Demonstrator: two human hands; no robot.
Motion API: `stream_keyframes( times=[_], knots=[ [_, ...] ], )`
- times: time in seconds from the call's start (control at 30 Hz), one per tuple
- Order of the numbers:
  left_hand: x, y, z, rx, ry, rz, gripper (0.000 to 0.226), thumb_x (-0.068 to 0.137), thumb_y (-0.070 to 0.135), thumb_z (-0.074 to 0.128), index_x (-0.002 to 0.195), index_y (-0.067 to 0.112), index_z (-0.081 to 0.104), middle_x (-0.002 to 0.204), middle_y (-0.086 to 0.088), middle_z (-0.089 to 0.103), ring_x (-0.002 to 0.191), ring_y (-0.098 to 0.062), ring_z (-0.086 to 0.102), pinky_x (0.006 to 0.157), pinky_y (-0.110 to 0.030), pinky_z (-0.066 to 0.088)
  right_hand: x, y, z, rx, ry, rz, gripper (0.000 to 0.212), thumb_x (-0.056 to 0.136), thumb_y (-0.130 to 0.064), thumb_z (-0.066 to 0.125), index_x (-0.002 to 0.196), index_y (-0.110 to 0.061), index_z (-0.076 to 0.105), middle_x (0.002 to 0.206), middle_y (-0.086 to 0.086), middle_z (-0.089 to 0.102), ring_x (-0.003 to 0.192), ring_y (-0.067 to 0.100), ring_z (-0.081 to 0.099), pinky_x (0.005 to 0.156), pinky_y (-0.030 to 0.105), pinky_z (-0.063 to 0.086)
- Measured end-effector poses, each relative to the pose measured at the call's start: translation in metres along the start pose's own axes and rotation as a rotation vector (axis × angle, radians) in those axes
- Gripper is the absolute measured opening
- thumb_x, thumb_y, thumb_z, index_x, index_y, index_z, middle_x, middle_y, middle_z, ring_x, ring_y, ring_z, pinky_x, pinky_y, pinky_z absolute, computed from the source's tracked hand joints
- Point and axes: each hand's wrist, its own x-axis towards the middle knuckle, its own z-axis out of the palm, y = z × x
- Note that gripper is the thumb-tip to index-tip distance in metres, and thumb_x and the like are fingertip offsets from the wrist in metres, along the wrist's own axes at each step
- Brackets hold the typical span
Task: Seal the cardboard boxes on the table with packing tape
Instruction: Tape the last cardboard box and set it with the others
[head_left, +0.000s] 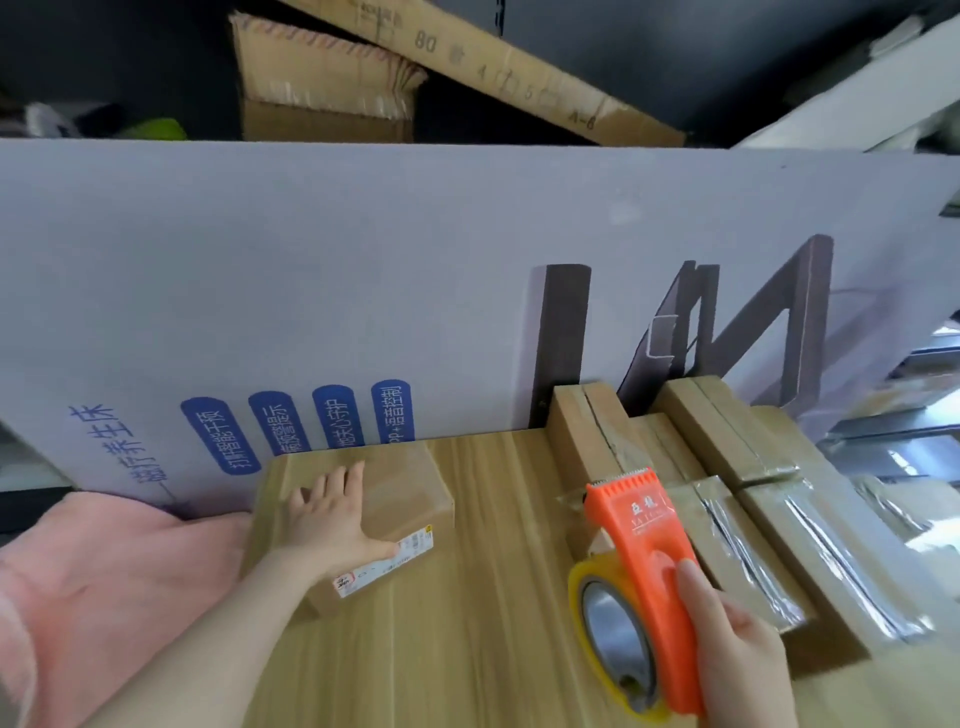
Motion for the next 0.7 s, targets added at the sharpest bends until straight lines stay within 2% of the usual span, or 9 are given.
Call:
stream_keyframes(
  times=[0.1, 0.2, 0.33, 0.4, 0.5, 0.57, 0.7],
  knots=[
    [-0.047, 0.031, 0.009, -0.029, -0.010, -0.020, 0.131, 0.046, 0.086, 0.044, 0.151, 0.022, 0.000, 0.154, 0.002, 0.018, 0.138, -0.019, 0.022, 0.111, -0.047, 0.016, -0.010, -0.008, -0.029, 0.048, -0.014, -0.075, 0.031, 0.087, -0.031, 0.069, 0.065, -0.009, 0.067, 0.051, 0.004, 0.061, 0.046, 0.017, 0.054, 0.048, 0.025, 0.046],
    [-0.093, 0.057, 0.013, -0.036, -0.036, -0.024, 0.132, 0.042, 0.086, 0.044, 0.151, 0.025, 0.003, 0.150, 0.008, 0.022, 0.134, -0.014, 0.026, 0.110, -0.044, 0.018, -0.023, -0.017, -0.061, 0.109, 0.077, -0.178, 0.043, 0.085, -0.028, 0.069, 0.048, -0.006, 0.067, 0.042, 0.007, 0.053, 0.035, 0.011, 0.044, 0.036, 0.014, 0.033],
    [-0.149, 0.094, 0.012, -0.085, -0.020, -0.090, 0.136, 0.037, 0.092, 0.041, 0.151, 0.029, 0.003, 0.150, 0.014, 0.021, 0.135, -0.010, 0.026, 0.106, -0.037, 0.025, -0.036, -0.029, -0.109, 0.139, 0.047, -0.218, 0.040, 0.082, -0.031, 0.071, 0.060, 0.003, 0.069, 0.046, 0.014, 0.056, 0.039, 0.013, 0.047, 0.040, 0.019, 0.036],
    [-0.174, 0.119, 0.004, -0.106, -0.026, -0.126, 0.137, 0.036, 0.092, 0.041, 0.151, 0.029, -0.001, 0.152, 0.013, 0.017, 0.137, -0.011, 0.023, 0.108, -0.038, 0.024, -0.038, -0.030, -0.138, 0.134, 0.018, -0.232, 0.041, 0.082, -0.030, 0.071, 0.058, 0.002, 0.068, 0.047, 0.015, 0.057, 0.043, 0.016, 0.049, 0.046, 0.024, 0.036],
    [-0.208, 0.163, -0.006, -0.102, -0.024, -0.137, 0.136, 0.038, 0.090, 0.043, 0.151, 0.030, -0.005, 0.155, 0.013, 0.011, 0.140, -0.011, 0.019, 0.110, -0.039, 0.022, -0.039, -0.029, -0.186, 0.092, -0.056, -0.224, 0.042, 0.083, -0.035, 0.071, 0.056, -0.002, 0.069, 0.049, 0.016, 0.060, 0.042, 0.017, 0.051, 0.045, 0.023, 0.037],
    [-0.230, 0.195, -0.009, -0.098, -0.001, -0.141, 0.136, 0.038, 0.090, 0.041, 0.151, 0.030, -0.005, 0.154, 0.013, 0.012, 0.140, -0.010, 0.019, 0.109, -0.038, 0.023, -0.039, -0.026, -0.217, 0.083, -0.124, -0.206, 0.037, 0.080, -0.040, 0.071, 0.060, -0.009, 0.074, 0.058, 0.020, 0.067, 0.045, 0.018, 0.058, 0.048, 0.025, 0.042],
    [-0.273, 0.264, 0.002, -0.112, 0.058, -0.145, 0.136, 0.038, 0.092, 0.040, 0.152, 0.029, -0.001, 0.153, 0.013, 0.016, 0.138, -0.010, 0.022, 0.108, -0.037, 0.024, -0.032, -0.011, -0.278, 0.109, -0.169, -0.212, 0.039, 0.083, -0.035, 0.071, 0.062, -0.002, 0.071, 0.056, 0.019, 0.066, 0.044, 0.014, 0.056, 0.042, 0.020, 0.040]
  ],
)
